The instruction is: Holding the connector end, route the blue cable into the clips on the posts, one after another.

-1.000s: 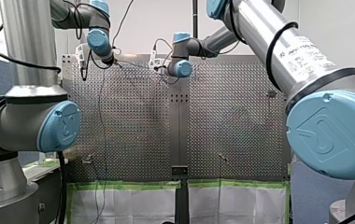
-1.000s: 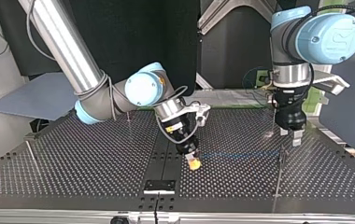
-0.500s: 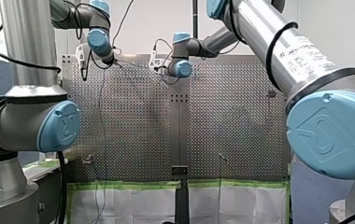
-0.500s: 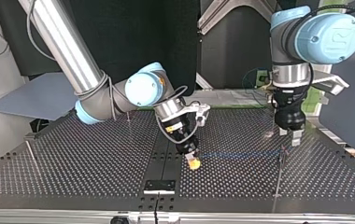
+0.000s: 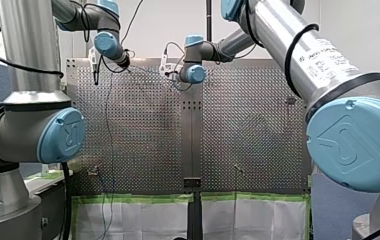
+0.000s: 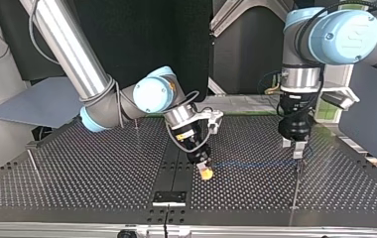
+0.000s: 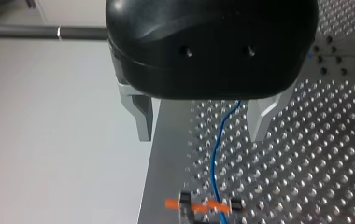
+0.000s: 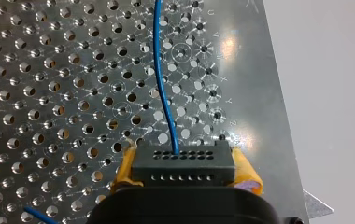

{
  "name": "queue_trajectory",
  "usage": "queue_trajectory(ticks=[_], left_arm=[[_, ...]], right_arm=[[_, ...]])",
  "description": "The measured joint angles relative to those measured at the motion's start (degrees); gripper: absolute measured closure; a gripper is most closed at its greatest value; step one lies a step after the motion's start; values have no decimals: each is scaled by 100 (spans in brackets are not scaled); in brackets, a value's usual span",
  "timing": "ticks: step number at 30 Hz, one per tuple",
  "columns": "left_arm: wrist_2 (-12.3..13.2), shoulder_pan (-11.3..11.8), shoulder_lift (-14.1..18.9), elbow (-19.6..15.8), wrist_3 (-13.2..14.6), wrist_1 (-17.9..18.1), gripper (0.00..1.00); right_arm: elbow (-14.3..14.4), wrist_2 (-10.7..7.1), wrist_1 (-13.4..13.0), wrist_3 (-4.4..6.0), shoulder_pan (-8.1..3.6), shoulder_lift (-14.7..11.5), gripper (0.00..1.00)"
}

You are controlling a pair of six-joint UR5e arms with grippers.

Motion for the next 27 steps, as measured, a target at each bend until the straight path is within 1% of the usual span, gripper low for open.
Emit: queue_trajectory(ticks=[5, 9, 13, 18, 24, 27], left_arm=[[132, -55, -10, 0, 72, 19, 0], [162, -81, -69, 0, 101, 57, 0], [114, -93, -193, 26, 191, 64, 0], [-8, -120, -381, 201, 376, 57, 0], [-51, -197, -454, 442, 397, 72, 0], [-55, -232, -559, 516, 389, 75, 0]], right_arm=[[0, 0, -1, -2, -3, 0, 100], [0, 0, -1, -3, -6, 1, 100], [0, 0, -5, -3, -6, 1, 100], [-5, -1, -9, -3, -7, 1, 100], [-17, -4, -11, -3, -10, 1, 100], [-28, -7, -10, -3, -11, 1, 100]])
